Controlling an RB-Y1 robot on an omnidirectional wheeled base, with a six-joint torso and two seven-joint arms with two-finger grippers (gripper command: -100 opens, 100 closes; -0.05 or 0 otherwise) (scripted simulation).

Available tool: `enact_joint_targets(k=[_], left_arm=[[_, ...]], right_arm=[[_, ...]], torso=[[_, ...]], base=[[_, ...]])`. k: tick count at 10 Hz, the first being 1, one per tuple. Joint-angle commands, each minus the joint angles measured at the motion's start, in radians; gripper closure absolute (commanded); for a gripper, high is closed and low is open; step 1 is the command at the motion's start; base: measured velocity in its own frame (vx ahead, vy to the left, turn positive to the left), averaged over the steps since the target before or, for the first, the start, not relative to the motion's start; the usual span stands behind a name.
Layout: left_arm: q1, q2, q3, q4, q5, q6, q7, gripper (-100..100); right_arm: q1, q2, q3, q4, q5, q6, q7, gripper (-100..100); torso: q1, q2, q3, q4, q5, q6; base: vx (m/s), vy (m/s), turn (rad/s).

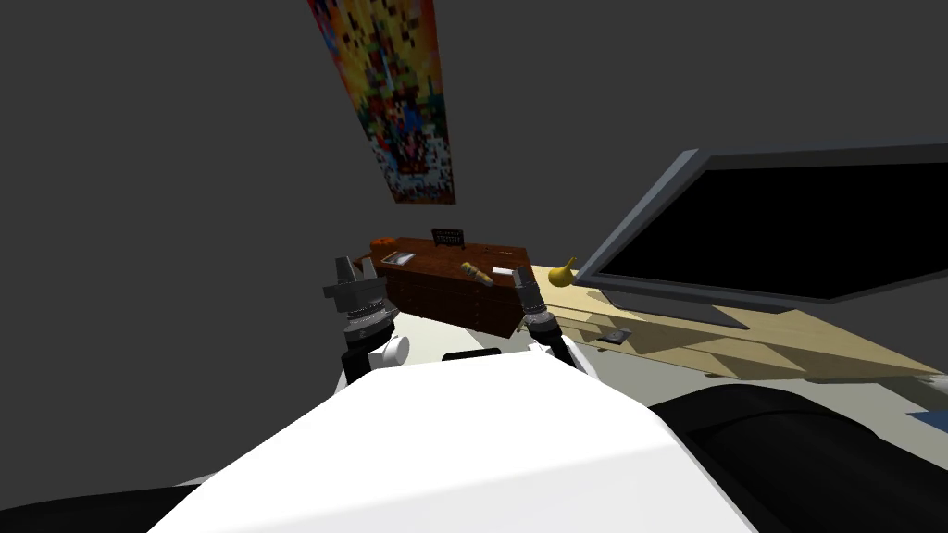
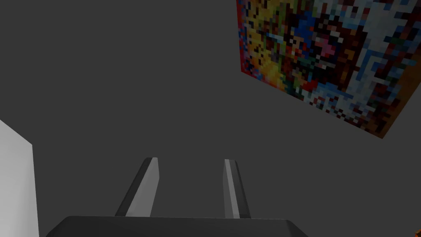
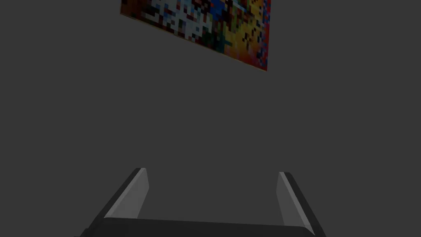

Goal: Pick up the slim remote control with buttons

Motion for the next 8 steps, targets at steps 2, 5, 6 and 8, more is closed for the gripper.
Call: enact_joint_targets(k=[2,5,6,8], left_arm=[[0.000,0.000,0.000,0.000,0.000,0.000,0.000,0],[0.000,0.000,0.000,0.000,0.000,0.000,0.000,0],[0.000,0.000,0.000,0.000,0.000,0.000,0.000,0],[0.000,0.000,0.000,0.000,0.000,0.000,0.000,0]], right_arm=[[0.011,-0.081,0.039,0.058,0.033,-0.035,0.011,-100],[0.015,-0.153,0.058,0.085,0.050,-0.048,0.016,-100],[0.018,-0.187,0.077,0.114,0.068,-0.061,0.022,-100],[0.021,-0.244,0.096,0.143,0.086,-0.074,0.028,-100]], torso=[[-0.001,0.000,0.000,0.000,0.000,0.000],[-0.001,-0.001,0.000,0.000,0.000,0.000],[-0.002,-0.001,-0.001,0.000,-0.001,0.000],[-0.003,-0.001,-0.001,0.000,-0.001,0.000]], base=[[-0.010,0.114,0.056],[-0.009,0.097,0.036],[-0.003,0.088,0.066],[0.007,0.074,0.050]])
